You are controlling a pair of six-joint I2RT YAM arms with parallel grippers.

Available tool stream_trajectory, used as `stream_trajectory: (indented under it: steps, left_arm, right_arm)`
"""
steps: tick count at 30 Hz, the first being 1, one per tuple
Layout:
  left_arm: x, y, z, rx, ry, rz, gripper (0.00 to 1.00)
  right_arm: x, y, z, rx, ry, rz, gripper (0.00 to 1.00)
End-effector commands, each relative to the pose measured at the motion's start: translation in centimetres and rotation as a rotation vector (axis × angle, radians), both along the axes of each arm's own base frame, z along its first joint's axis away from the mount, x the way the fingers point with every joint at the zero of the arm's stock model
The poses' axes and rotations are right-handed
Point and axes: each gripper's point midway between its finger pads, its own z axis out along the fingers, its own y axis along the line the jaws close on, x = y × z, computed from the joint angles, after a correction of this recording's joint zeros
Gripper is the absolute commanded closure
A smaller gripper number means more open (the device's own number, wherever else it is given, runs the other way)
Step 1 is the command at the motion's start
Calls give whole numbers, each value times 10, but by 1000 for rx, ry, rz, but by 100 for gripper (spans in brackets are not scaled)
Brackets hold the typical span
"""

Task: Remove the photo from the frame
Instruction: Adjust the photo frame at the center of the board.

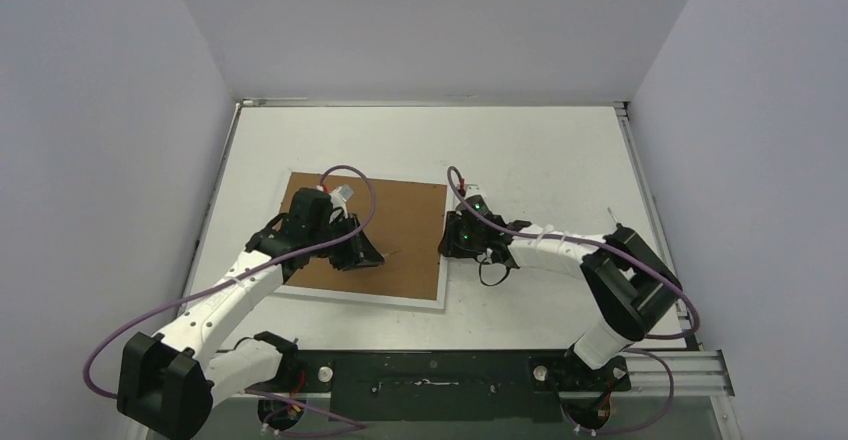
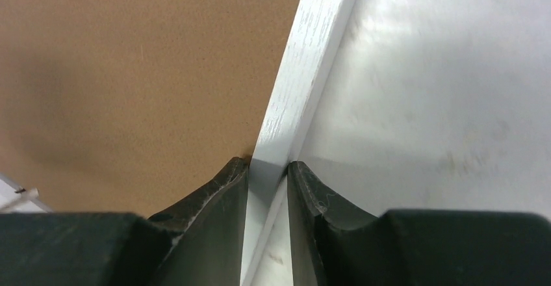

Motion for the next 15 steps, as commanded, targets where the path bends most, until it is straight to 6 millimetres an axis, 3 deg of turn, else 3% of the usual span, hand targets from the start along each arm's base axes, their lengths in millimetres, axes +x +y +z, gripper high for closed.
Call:
stream_trajectory:
  steps: [1,4,6,9,11,15]
  left_arm:
    - [1,-30,17,-140,-26,-92,100]
    - [-3,-46,16,-191,0,-138,100]
    - [-8,-60,13,-221,28,-181,100]
    - [-8,-74,10,-245,55,-223,100]
    - [-7,-81,6,-265,81,-247,100]
    - [-8,-93,-2,-264,117,-290,100]
  right_arm:
    - [-43,-44,-12,-116,65,-3,84]
    - [-52,-59,-7,-142,57,10,79]
    - [-53,-63,4,-123,27,20,62]
    - [-48,-64,27,-41,-24,21,48]
    - [-45,-64,45,44,-53,16,44]
    - [-48,-69,57,156,-62,14,41]
